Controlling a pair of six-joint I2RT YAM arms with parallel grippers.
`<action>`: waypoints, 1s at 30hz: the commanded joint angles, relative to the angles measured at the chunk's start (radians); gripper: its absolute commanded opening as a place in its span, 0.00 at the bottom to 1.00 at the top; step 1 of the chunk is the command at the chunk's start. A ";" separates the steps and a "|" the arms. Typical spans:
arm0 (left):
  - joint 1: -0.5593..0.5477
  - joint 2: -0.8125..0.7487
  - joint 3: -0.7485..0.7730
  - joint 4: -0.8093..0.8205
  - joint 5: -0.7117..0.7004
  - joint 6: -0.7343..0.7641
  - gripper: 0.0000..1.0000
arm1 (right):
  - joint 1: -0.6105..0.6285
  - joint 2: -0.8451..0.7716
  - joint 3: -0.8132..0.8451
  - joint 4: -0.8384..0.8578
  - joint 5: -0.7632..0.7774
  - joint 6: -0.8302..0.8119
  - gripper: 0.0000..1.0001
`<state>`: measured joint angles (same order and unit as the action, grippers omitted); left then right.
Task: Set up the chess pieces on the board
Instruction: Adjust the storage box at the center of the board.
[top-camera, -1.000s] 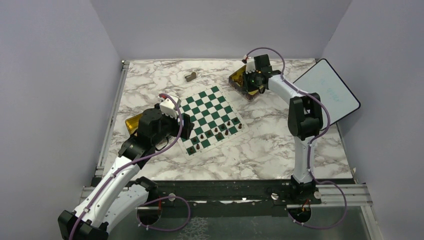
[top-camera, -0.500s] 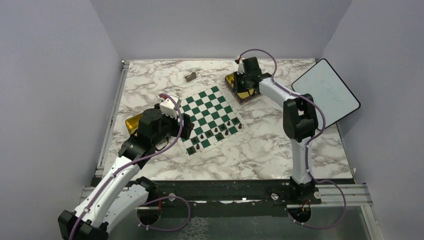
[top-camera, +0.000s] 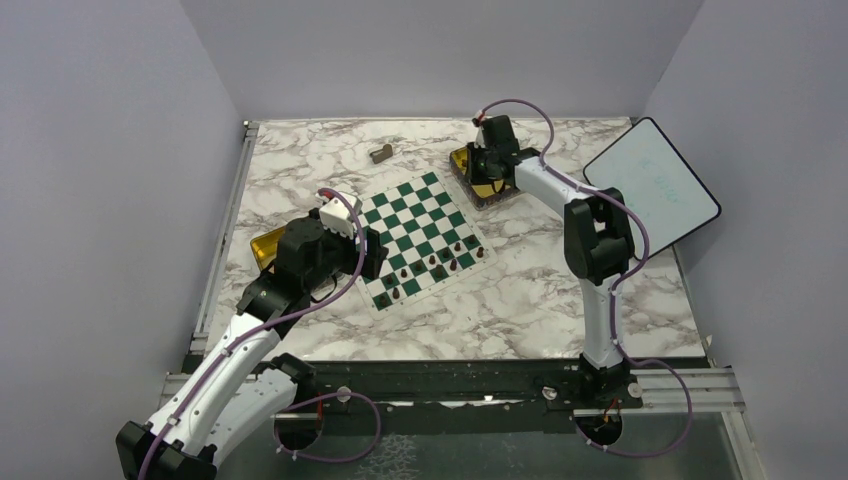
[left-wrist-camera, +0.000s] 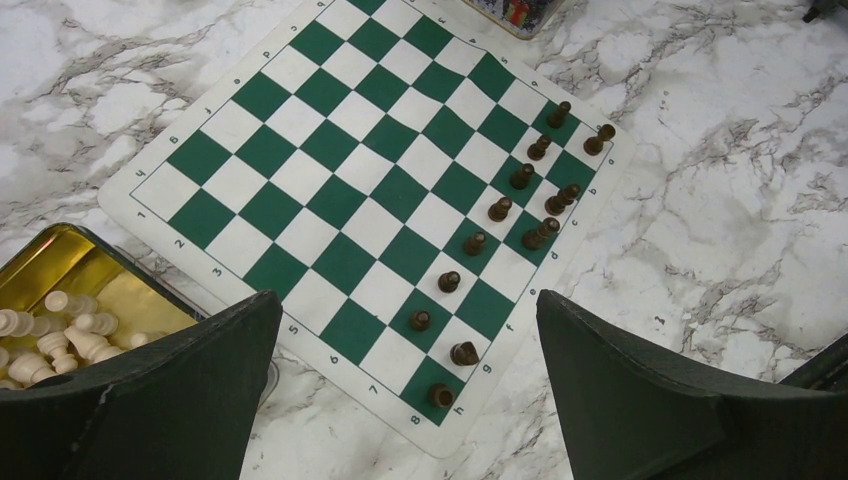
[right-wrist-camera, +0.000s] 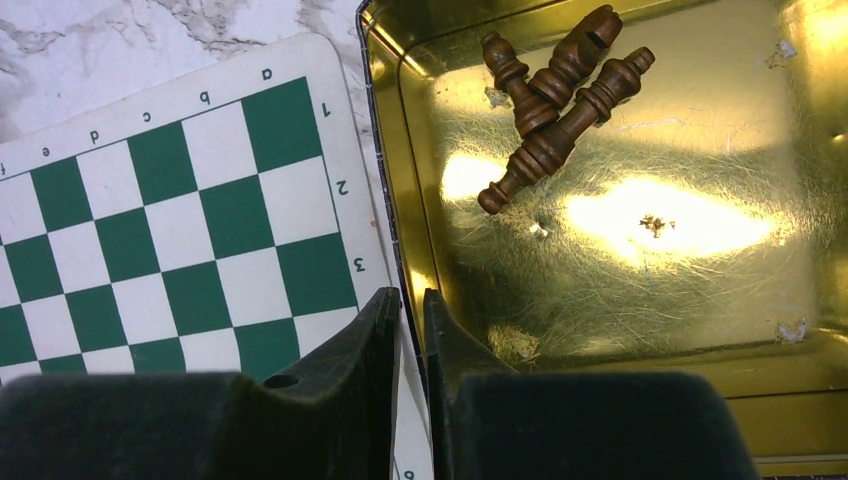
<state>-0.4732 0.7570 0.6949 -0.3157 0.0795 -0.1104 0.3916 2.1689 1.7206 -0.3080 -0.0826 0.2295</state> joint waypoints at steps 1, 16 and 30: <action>0.000 -0.014 -0.005 0.020 -0.006 0.007 0.99 | 0.004 -0.012 0.004 0.024 0.029 0.038 0.21; -0.001 -0.013 -0.006 0.018 -0.035 0.001 0.99 | -0.035 -0.054 0.032 0.090 0.201 0.211 0.37; 0.000 -0.018 -0.003 0.018 -0.029 0.003 0.99 | -0.039 0.077 0.190 0.015 0.416 0.413 0.34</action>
<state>-0.4732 0.7555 0.6949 -0.3157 0.0605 -0.1108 0.3485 2.1921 1.8977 -0.3000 0.2512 0.5781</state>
